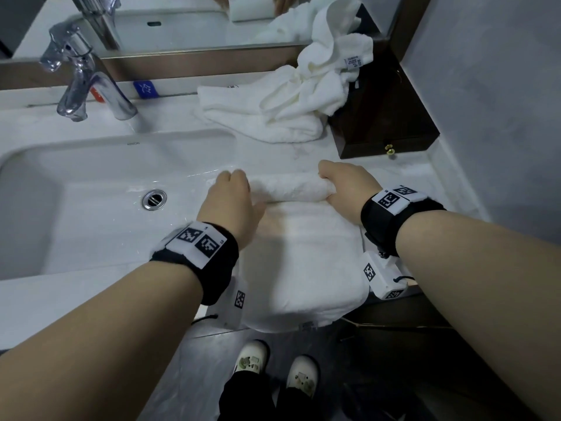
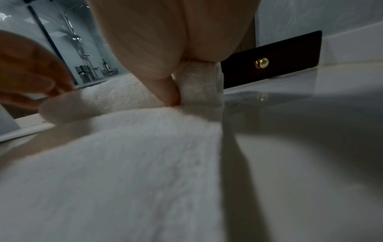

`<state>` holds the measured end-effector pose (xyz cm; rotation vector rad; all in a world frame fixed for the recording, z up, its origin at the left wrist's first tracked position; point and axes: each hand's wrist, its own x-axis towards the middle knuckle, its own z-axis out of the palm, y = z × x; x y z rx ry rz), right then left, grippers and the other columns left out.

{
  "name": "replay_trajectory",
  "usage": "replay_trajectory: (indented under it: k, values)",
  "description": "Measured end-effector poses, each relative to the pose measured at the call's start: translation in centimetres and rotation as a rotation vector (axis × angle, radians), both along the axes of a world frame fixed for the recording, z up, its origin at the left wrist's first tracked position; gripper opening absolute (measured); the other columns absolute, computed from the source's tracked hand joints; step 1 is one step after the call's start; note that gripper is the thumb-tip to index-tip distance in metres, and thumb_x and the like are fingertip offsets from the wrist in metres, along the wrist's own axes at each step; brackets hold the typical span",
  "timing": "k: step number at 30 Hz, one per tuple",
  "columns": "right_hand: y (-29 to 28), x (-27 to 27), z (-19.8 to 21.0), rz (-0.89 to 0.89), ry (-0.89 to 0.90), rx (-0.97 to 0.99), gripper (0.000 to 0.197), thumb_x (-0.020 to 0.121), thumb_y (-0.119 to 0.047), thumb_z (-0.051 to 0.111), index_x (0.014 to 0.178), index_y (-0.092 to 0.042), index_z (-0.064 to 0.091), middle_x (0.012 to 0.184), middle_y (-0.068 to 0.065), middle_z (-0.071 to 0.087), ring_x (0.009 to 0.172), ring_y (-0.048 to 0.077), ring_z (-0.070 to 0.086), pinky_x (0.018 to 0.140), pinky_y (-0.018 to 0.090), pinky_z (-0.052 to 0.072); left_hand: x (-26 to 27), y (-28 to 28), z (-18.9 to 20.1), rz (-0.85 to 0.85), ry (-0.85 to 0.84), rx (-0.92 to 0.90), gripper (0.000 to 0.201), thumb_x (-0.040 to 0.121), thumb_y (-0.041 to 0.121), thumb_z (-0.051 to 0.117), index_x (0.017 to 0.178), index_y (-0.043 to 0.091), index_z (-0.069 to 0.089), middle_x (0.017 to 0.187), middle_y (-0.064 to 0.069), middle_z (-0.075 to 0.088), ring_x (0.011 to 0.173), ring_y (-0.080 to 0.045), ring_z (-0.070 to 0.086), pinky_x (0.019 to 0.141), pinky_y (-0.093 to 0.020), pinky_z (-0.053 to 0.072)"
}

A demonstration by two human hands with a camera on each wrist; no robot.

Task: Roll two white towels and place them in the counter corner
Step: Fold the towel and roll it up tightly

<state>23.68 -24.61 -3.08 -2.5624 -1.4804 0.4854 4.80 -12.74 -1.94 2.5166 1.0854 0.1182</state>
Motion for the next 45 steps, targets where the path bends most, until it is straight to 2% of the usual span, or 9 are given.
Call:
replay_trajectory:
  k: [5, 7, 11, 18, 24, 27, 32, 36, 45]
  values:
    - [-0.2, -0.4, 0.1, 0.021, -0.044, 0.002, 0.022, 0.081, 0.004, 0.050, 0.093, -0.013, 0.044, 0.087, 0.008, 0.055, 0.085, 0.031, 0.054, 0.071, 0.037, 0.043, 2.8, 1.5, 0.2, -0.269, 0.005, 0.010, 0.039, 0.100, 0.023, 0.051, 0.137, 0.013, 0.054, 0.138, -0.010, 0.052, 0.128, -0.031, 0.043, 0.104, -0.041, 0.039]
    - [-0.2, -0.7, 0.0, 0.060, -0.110, -0.019, 0.025, 0.079, 0.007, 0.050, 0.088, -0.015, 0.041, 0.086, 0.003, 0.051, 0.085, 0.028, 0.053, 0.071, 0.032, 0.033, 3.6, 2.1, 0.0, -0.345, 0.125, 0.012, 0.032, 0.102, 0.019, 0.045, 0.128, 0.008, 0.059, 0.130, -0.012, 0.058, 0.121, -0.031, 0.050, 0.099, -0.039, 0.043]
    - [-0.6, -1.0, 0.0, 0.108, -0.168, -0.048, 0.026, 0.078, 0.009, 0.052, 0.088, -0.014, 0.044, 0.092, 0.001, 0.053, 0.089, 0.026, 0.053, 0.078, 0.032, 0.038, 4.3, 3.4, 0.2, -0.331, 0.162, -0.072, 0.029, 0.098, 0.019, 0.052, 0.126, 0.015, 0.061, 0.124, -0.007, 0.063, 0.115, -0.027, 0.056, 0.091, -0.030, 0.043]
    - [-2.2, -1.2, 0.4, 0.058, -0.029, -0.064, 0.057, 0.076, 0.016, 0.044, 0.129, -0.005, 0.047, 0.131, 0.012, 0.052, 0.120, 0.035, 0.046, 0.102, 0.044, 0.037, 5.6, 4.8, 0.5, -0.327, 0.259, -0.155, 0.036, 0.087, 0.020, 0.068, 0.121, 0.022, 0.056, 0.122, 0.000, 0.061, 0.099, -0.021, 0.054, 0.080, -0.029, 0.041]
    - [-3.2, -0.8, 1.2, -0.002, 0.195, -0.067, 0.068, 0.084, 0.004, 0.043, 0.147, -0.023, 0.033, 0.154, -0.002, 0.035, 0.143, 0.023, 0.026, 0.112, 0.028, 0.022, 6.0, 4.7, 0.6, -0.353, 0.308, -0.106, 0.032, 0.084, 0.018, 0.070, 0.113, 0.020, 0.056, 0.108, -0.001, 0.057, 0.094, -0.023, 0.052, 0.078, -0.032, 0.042]
    - [-3.5, -0.7, 1.3, -0.072, 0.316, -0.065, 0.068, 0.089, -0.001, 0.040, 0.150, -0.031, 0.028, 0.159, -0.006, 0.023, 0.149, 0.019, 0.009, 0.118, 0.031, 0.015, 6.0, 4.3, 0.7, -0.365, 0.327, -0.060, 0.031, 0.084, 0.018, 0.070, 0.112, 0.018, 0.056, 0.109, -0.002, 0.058, 0.094, -0.024, 0.054, 0.075, -0.032, 0.042]
    - [-3.7, -0.6, 1.5, -0.162, 0.460, 0.119, 0.037, 0.098, -0.007, 0.044, 0.128, -0.022, 0.060, 0.140, -0.009, 0.054, 0.134, 0.012, 0.042, 0.106, 0.017, 0.028, 5.1, 3.5, 0.1, -0.382, 0.268, 0.012, 0.037, 0.083, 0.015, 0.072, 0.116, 0.016, 0.055, 0.120, -0.005, 0.055, 0.102, -0.027, 0.055, 0.075, -0.031, 0.039]
    - [-3.8, -0.4, 2.1, -0.119, 0.377, 0.111, 0.018, 0.094, -0.008, 0.056, 0.104, -0.016, 0.069, 0.131, -0.001, 0.061, 0.119, 0.017, 0.056, 0.105, 0.032, 0.042, 4.4, 2.6, 0.0, -0.403, 0.242, 0.109, 0.034, 0.083, 0.011, 0.071, 0.113, 0.013, 0.054, 0.115, -0.006, 0.056, 0.093, -0.025, 0.052, 0.072, -0.031, 0.037]
    - [-1.8, -1.0, 4.7, 0.050, 0.042, -0.215, 0.053, 0.091, -0.015, 0.060, 0.142, -0.017, 0.045, 0.137, 0.000, 0.056, 0.124, 0.019, 0.052, 0.103, 0.029, 0.041, 3.1, 0.8, -0.3, -0.467, 0.281, 0.326, 0.028, 0.081, 0.002, 0.061, 0.105, 0.014, 0.051, 0.104, -0.004, 0.057, 0.098, -0.024, 0.051, 0.069, -0.029, 0.032]
